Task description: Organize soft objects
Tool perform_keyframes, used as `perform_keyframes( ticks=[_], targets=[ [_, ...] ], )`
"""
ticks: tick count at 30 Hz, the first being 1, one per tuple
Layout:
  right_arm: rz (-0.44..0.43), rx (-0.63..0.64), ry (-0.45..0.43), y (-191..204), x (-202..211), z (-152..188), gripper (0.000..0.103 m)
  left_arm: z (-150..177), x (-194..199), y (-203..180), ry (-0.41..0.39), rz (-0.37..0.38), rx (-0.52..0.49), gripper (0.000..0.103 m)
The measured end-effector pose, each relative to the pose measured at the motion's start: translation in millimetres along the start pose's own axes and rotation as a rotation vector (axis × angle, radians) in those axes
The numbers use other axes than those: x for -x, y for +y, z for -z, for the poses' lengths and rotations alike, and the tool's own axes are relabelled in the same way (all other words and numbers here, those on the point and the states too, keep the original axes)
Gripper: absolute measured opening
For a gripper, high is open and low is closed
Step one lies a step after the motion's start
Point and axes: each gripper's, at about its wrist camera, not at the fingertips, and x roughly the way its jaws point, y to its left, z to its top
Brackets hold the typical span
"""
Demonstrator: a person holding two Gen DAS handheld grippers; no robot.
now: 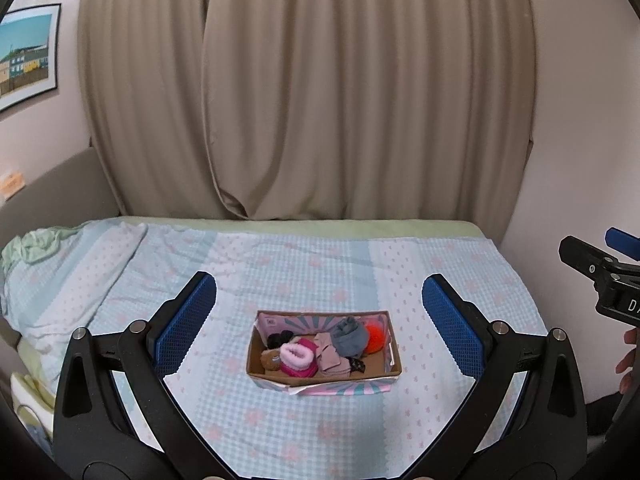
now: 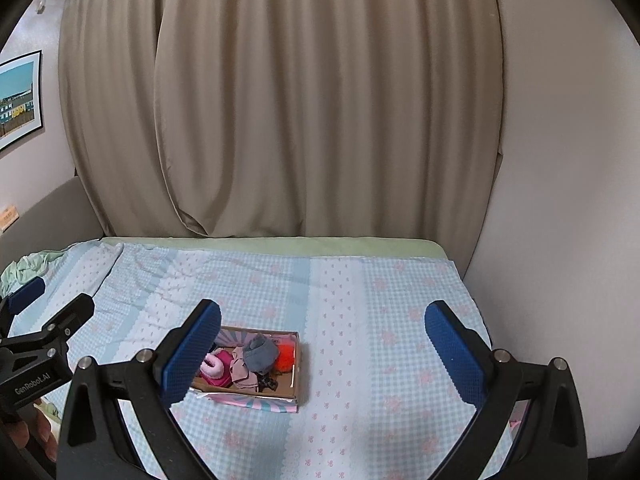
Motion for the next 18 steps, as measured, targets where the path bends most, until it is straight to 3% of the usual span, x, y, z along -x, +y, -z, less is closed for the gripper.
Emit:
perform_keyframes(
  ticks=[18],
  targets=[
    [-0.008,-0.007,0.000,-7.5,-0.3,-3.7,0.102,-2.3,-1.8,-3.2,-0.002,-0.011,0.000,0.103]
  ],
)
